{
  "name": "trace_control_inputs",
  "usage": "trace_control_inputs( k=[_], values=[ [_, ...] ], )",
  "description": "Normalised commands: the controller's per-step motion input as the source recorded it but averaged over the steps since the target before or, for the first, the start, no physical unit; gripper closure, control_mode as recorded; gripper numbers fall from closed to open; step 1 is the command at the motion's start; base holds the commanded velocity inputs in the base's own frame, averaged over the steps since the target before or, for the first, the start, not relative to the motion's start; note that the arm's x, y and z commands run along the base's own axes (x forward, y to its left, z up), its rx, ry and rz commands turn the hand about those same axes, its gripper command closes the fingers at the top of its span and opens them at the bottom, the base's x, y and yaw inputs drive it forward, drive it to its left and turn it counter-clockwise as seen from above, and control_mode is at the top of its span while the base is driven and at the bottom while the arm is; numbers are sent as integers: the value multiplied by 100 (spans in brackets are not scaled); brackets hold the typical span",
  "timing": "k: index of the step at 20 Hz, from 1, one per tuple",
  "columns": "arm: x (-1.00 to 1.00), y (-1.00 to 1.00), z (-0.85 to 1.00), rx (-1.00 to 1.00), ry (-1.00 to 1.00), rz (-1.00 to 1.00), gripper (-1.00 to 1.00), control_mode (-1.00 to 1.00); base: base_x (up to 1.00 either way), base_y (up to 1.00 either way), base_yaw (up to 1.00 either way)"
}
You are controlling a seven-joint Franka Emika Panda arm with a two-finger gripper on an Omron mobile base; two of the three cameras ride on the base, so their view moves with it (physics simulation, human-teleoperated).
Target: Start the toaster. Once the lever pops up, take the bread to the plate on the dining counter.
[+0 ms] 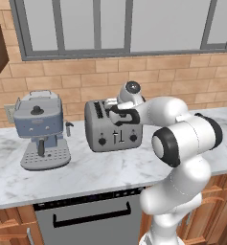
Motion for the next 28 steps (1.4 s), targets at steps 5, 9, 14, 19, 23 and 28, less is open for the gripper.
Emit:
trace_control_inputs(
  k=[5, 9, 14, 19, 23, 28],
  values=[
    [0, 0, 0, 0, 0, 0, -100, -100, 0, 0, 0],
    [0, 0, 0, 0, 0, 0, -100, -100, 0, 0, 0],
    [0, 0, 0, 0, 0, 0, -100, -100, 0, 0, 0],
    [0, 0, 0, 0, 0, 0, -100, -100, 0, 0, 0],
    [0, 0, 0, 0, 0, 0, -100, -100, 0, 0, 0],
    [0, 0, 0, 0, 0, 0, -100, -100, 0, 0, 0]
  ],
)
